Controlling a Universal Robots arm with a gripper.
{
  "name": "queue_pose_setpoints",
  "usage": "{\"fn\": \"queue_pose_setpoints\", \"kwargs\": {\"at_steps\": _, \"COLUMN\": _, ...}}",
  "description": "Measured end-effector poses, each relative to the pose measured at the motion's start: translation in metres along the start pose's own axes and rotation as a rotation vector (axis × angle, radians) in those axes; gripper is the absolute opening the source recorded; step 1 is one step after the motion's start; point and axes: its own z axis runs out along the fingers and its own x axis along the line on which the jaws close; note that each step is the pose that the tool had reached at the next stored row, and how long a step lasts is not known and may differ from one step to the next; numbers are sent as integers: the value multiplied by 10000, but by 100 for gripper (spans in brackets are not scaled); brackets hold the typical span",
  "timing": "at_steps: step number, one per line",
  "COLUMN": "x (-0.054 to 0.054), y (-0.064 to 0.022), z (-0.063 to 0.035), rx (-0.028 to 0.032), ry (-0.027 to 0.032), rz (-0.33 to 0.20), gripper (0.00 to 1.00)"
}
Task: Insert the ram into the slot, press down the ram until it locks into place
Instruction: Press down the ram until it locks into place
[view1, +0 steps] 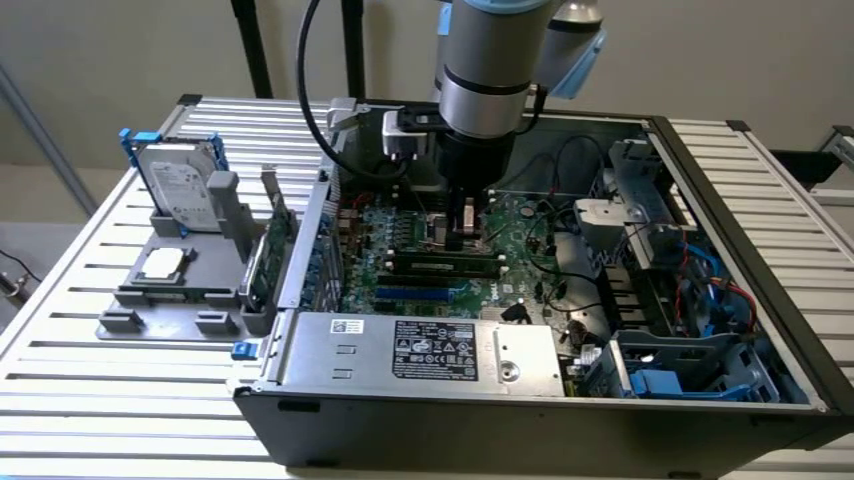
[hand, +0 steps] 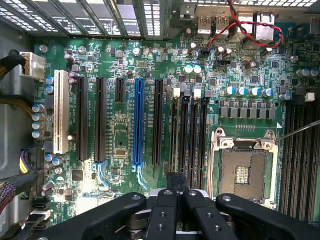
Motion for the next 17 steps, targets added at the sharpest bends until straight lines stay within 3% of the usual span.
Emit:
{"fn": "queue_pose_setpoints", "kwargs": {"at_steps": 6, "x": 0, "y": -1, "z": 11, "rx": 1, "ry": -1, "rz": -1, "gripper": 11}}
{"fn": "queue_pose_setpoints", "kwargs": {"at_steps": 17, "x": -22, "y": -5, "z": 142, "rx": 0, "ry": 3, "rz": 0, "gripper": 11}}
